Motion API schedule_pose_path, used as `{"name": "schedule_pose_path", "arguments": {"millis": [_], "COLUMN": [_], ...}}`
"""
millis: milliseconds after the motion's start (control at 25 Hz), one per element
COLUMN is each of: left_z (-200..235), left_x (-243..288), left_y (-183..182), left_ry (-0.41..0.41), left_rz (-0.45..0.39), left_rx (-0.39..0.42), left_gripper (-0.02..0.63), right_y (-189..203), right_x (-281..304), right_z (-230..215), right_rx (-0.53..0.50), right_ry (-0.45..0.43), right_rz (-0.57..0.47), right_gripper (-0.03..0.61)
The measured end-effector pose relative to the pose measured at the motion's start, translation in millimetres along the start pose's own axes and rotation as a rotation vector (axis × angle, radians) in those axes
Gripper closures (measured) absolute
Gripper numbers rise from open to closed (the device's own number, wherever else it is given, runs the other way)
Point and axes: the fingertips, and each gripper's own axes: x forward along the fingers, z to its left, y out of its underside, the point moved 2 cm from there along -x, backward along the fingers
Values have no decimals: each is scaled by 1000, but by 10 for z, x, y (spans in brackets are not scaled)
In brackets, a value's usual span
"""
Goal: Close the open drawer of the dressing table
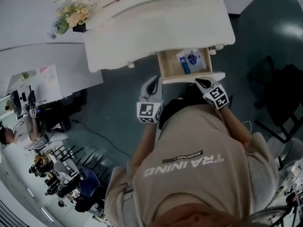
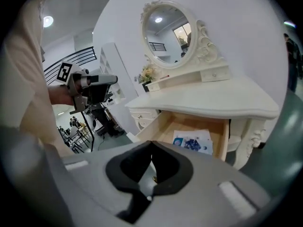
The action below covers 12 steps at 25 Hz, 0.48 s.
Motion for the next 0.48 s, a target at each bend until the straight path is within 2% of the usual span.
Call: {"name": "schedule_pose_path", "arguments": {"millis": [280, 480], "left_z": [-178, -223], "left_x": [460, 577], "left_y": [9, -81], "left_ry": [161, 249], "left_rz": [53, 45], "left_rx": [41, 58], "left_gripper": [614, 614], "right_y": [739, 952], "right_x": [-38, 117], "right_z": [-36, -38], "right_rx": [200, 280], "right_ry": [3, 34], "right_rz": [218, 276], "right_gripper": [575, 575]}}
